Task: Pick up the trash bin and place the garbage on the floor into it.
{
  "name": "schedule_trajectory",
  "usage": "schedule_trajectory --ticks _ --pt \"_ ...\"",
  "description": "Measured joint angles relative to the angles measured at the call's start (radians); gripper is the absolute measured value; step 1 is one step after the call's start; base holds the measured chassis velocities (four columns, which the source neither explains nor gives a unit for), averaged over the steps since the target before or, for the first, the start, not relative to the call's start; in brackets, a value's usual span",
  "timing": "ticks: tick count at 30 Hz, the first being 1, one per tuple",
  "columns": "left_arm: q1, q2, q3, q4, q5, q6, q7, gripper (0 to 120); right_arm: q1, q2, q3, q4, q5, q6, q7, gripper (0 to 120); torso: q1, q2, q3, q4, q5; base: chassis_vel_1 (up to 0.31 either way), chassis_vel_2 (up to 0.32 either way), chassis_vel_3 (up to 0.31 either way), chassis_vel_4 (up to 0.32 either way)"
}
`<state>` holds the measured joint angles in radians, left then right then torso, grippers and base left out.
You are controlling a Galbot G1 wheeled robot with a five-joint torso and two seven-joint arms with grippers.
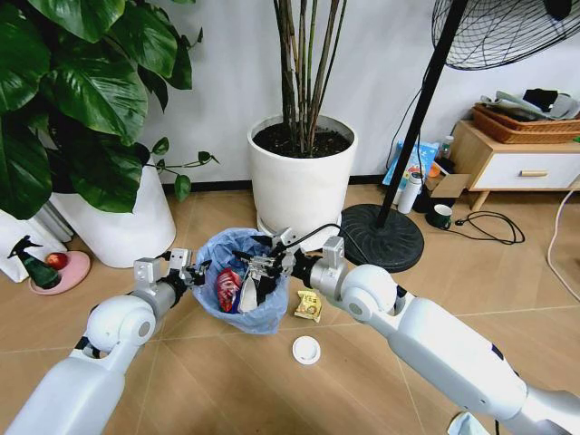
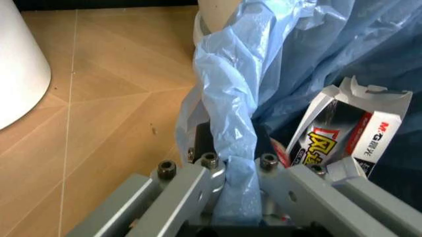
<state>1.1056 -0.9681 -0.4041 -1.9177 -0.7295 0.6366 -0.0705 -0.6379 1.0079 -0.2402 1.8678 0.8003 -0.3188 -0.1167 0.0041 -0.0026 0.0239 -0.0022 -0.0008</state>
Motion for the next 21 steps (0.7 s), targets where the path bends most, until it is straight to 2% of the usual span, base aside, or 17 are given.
schedule_trajectory --ticks 1,2,6,12,15,21 --pt "0.002 -0.001 -0.003 0.000 0.001 0.000 0.000 0 -0.004 -0.003 0.013 0.005 0.005 0.000 0.008 86 0.000 0.000 0.000 0.0000 -0.0001 0.000 0.000 0.000 0.000" --pt "0.002 -0.001 -0.003 0.000 0.001 0.000 0.000 0 -0.004 -0.003 0.013 0.005 0.005 0.000 0.008 86 0.000 0.000 0.000 0.0000 -0.0001 0.000 0.000 0.000 0.000" --pt "0.018 0.001 -0.036 0.000 0.003 0.000 0.001 0 -0.033 -0.044 0.112 0.045 0.032 0.000 0.031 99 0.000 0.000 0.000 0.0001 -0.0001 0.000 0.000 0.000 0.000" --pt "0.039 0.000 -0.074 0.000 0.006 0.000 0.009 0 -0.107 -0.101 0.214 0.072 0.038 0.000 0.028 100 0.000 0.000 0.000 0.0001 -0.0003 0.000 0.000 0.000 0.000" --pt "0.058 0.001 -0.100 0.000 0.011 -0.001 0.017 0 -0.223 -0.142 0.282 0.078 0.020 0.021 0.026 100 0.000 0.000 0.000 -0.0002 0.0002 0.000 0.000 0.000 0.000" --pt "0.084 0.001 -0.131 -0.014 0.016 -0.002 0.021 0 -0.338 -0.154 0.322 0.018 -0.051 0.058 0.010 100 0.000 0.000 0.000 0.0000 0.0001 0.000 0.000 0.000 0.000"
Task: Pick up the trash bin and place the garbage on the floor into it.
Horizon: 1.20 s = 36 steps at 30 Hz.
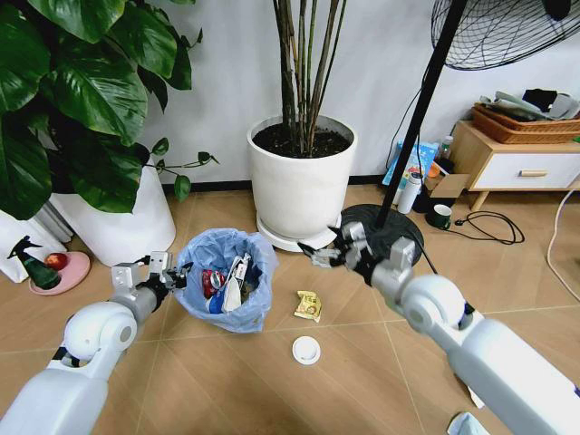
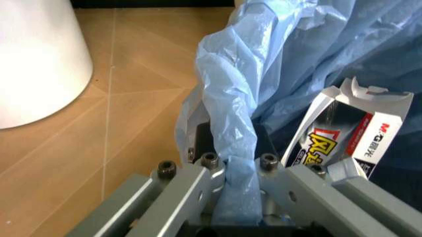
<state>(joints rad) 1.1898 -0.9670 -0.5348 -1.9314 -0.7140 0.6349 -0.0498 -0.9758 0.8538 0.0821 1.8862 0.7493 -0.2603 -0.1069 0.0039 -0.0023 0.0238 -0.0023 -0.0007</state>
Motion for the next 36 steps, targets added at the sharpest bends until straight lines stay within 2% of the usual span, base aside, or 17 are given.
schedule_trajectory --ticks 9,23,28,36 --pt "0.006 0.002 -0.011 -0.016 -0.004 0.000 -0.004 0 -0.070 0.039 0.002 -0.175 -0.094 0.038 -0.058 100 0.000 0.000 0.000 0.0000 -0.0002 0.000 0.000 0.000 0.000" --pt "0.011 0.005 -0.006 -0.039 -0.005 0.000 -0.012 0 -0.063 0.200 -0.066 -0.487 -0.259 0.058 -0.129 100 0.000 0.000 0.000 0.0000 -0.0001 0.000 0.000 0.000 0.000" --pt "0.017 0.005 -0.005 -0.044 -0.005 0.000 -0.015 0 -0.051 0.248 -0.071 -0.542 -0.272 0.063 -0.140 100 0.000 0.000 0.000 0.0001 -0.0001 0.000 0.000 0.000 0.000" --pt "0.017 -0.002 -0.005 -0.046 -0.003 0.000 -0.016 0 -0.037 0.280 -0.094 -0.588 -0.284 0.060 -0.150 99 0.000 0.000 0.000 0.0000 -0.0003 0.000 0.000 0.000 0.000"
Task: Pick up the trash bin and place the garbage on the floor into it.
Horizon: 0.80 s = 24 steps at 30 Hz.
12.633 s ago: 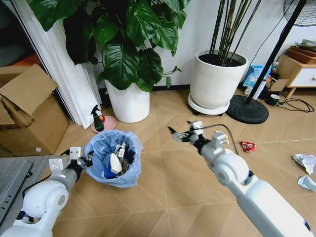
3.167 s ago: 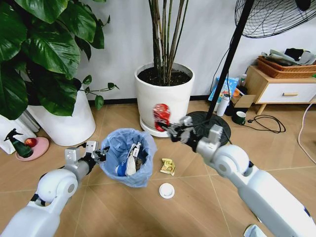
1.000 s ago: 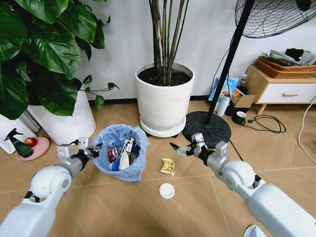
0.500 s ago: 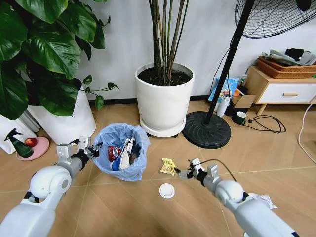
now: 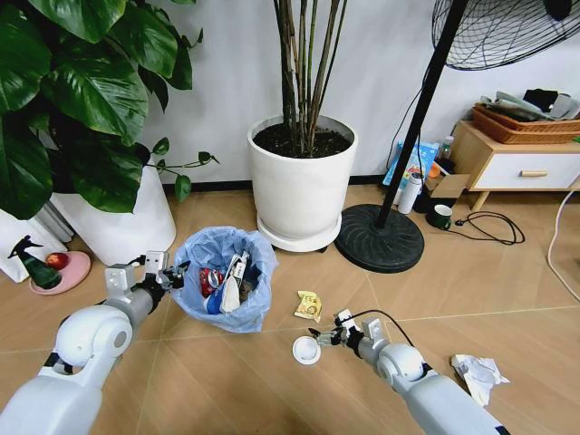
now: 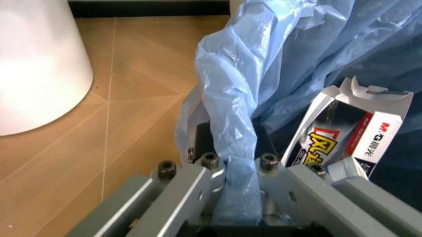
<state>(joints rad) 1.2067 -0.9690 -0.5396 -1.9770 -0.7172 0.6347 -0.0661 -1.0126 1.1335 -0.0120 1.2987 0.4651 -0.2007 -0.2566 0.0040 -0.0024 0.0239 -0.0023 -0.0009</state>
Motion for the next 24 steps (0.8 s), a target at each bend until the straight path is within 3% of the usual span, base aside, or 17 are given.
schedule_trajectory --ticks 24 --pt "-0.005 -0.006 0.015 0.004 0.006 0.000 0.007 0 0.048 0.111 -0.016 -0.192 -0.096 0.011 0.002 86 0.000 0.000 0.000 0.0000 0.0000 0.000 0.000 0.000 0.000"
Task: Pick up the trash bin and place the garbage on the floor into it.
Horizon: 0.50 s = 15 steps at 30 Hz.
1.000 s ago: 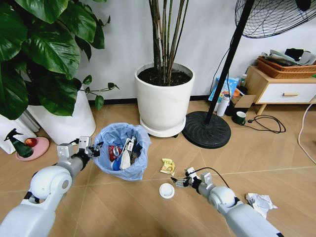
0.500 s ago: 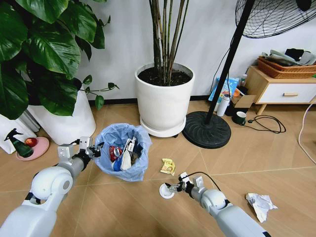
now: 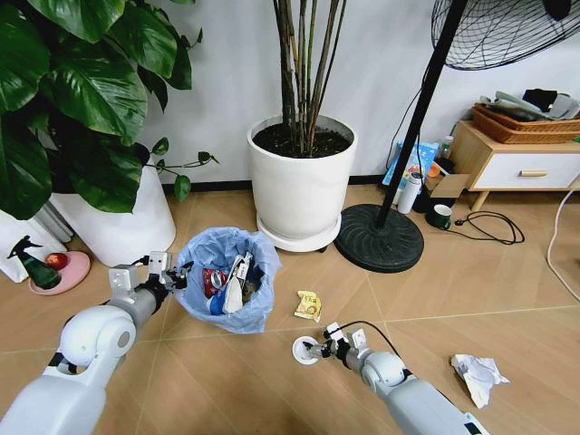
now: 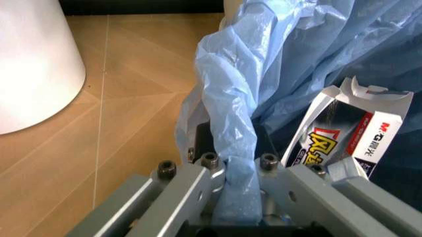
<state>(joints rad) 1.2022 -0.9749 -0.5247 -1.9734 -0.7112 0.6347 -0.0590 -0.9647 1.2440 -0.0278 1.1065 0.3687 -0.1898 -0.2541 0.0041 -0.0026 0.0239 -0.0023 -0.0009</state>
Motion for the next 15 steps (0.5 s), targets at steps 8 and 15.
schedule_trajectory --ticks 8,15 --pt "0.001 0.003 -0.001 0.000 0.002 0.000 0.001 0 0.024 0.030 -0.001 -0.058 -0.021 0.004 -0.001 82 0.000 0.000 0.000 -0.0001 -0.0004 0.000 0.000 0.000 0.000" --pt "-0.005 0.004 0.000 0.001 0.001 0.000 0.001 0 0.027 0.031 0.001 -0.066 -0.032 0.005 0.001 69 0.000 0.000 0.000 -0.0004 -0.0005 0.000 0.000 0.000 0.000"
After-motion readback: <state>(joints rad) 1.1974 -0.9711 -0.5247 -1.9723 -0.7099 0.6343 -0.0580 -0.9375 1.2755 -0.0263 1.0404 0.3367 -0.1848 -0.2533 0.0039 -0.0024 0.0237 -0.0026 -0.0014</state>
